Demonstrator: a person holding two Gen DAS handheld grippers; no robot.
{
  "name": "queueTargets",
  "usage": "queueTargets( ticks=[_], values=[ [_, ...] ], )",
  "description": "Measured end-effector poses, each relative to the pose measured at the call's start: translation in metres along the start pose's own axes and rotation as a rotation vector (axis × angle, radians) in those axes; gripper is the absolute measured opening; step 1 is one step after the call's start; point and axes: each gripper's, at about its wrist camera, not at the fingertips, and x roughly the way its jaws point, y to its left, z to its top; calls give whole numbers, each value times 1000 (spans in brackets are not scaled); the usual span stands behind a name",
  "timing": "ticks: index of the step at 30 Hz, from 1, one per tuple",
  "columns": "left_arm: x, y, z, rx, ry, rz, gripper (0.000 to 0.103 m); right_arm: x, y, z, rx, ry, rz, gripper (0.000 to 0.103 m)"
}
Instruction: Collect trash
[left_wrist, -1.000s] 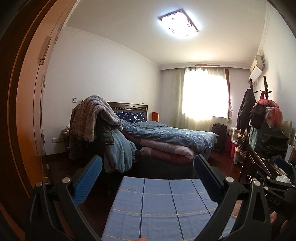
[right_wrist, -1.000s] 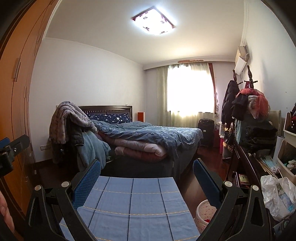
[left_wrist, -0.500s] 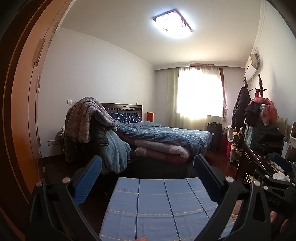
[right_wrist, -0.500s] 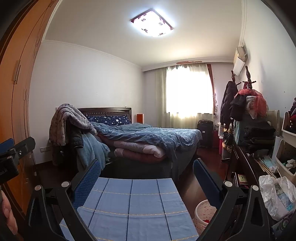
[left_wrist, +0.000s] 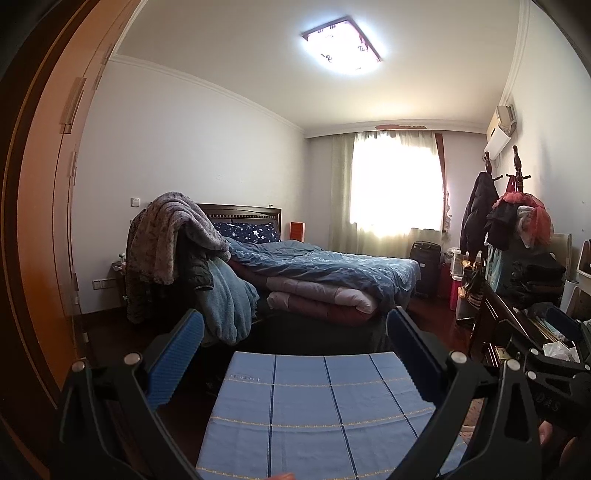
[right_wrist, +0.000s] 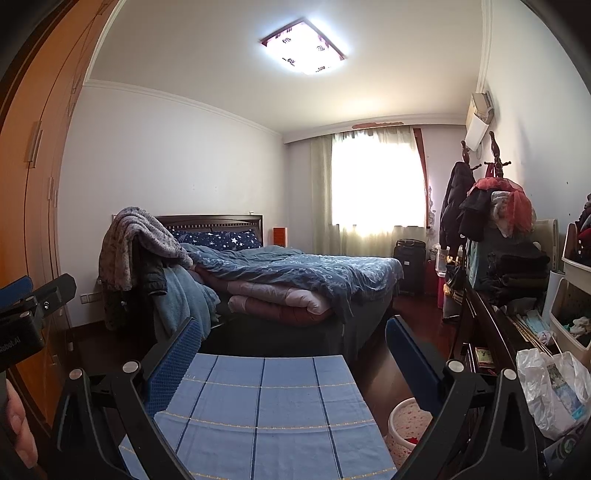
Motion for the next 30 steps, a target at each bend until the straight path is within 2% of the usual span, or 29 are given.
queueTargets(
  ticks=[30],
  values=[
    [-3,4,-2,1,-5,-14,100,-2,2,1,-4,2,-3,99]
  ],
)
